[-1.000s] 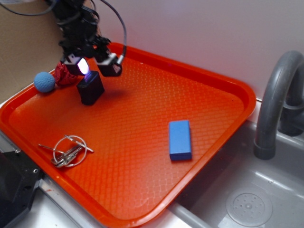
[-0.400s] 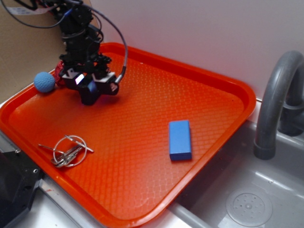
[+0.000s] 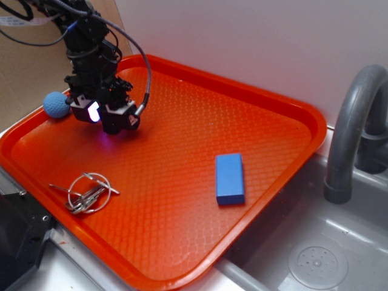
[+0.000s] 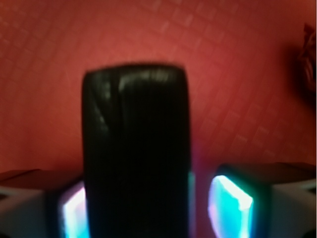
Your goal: Grab the black box.
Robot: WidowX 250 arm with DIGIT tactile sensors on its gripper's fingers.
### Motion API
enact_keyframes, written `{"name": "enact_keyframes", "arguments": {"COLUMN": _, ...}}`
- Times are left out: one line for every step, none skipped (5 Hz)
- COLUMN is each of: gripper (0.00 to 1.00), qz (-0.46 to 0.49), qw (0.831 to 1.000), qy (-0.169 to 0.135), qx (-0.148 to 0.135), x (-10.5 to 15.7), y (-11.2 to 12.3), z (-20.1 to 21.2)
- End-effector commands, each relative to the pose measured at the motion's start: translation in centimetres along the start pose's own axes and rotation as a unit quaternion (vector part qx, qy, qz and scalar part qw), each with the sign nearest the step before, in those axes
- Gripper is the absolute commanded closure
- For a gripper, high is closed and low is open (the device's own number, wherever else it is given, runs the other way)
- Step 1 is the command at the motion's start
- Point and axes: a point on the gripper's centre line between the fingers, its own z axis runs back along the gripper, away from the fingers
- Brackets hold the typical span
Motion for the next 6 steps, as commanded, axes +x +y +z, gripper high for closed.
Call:
{"name": "enact_keyframes", "arguments": {"gripper": 1.00, "qz": -0.011, "qw": 0.999, "qy": -0.030, "qx": 0.004, "x": -1.2, "y": 0.6, "z": 1.6}}
{"name": "enact_keyframes", "arguments": {"gripper": 1.00, "qz": -0.011, "qw": 0.999, "qy": -0.031, "qx": 0.001, "x": -1.3, "y": 0.8, "z": 1.9}}
{"name": "enact_keyframes", "arguments": {"gripper": 1.00, "qz": -0.022, "qw": 0.999, "qy": -0.041, "qx": -0.009, "x": -1.3, "y": 1.1, "z": 2.6}}
{"name": "enact_keyframes", "arguments": {"gripper": 1.00, "qz": -0.049, "qw": 0.996, "qy": -0.056, "qx": -0.043, "x": -1.8, "y": 0.9, "z": 7.5}}
{"name": "enact_keyframes", "arguments": {"gripper": 1.00, "qz": -0.046, "qw": 0.996, "qy": -0.061, "qx": -0.050, "x": -2.7, "y": -0.2, "z": 12.5}}
{"name": "enact_keyframes", "arguments": {"gripper": 1.00, "qz": -0.063, "qw": 0.994, "qy": -0.045, "qx": -0.076, "x": -4.3, "y": -0.7, "z": 17.5}}
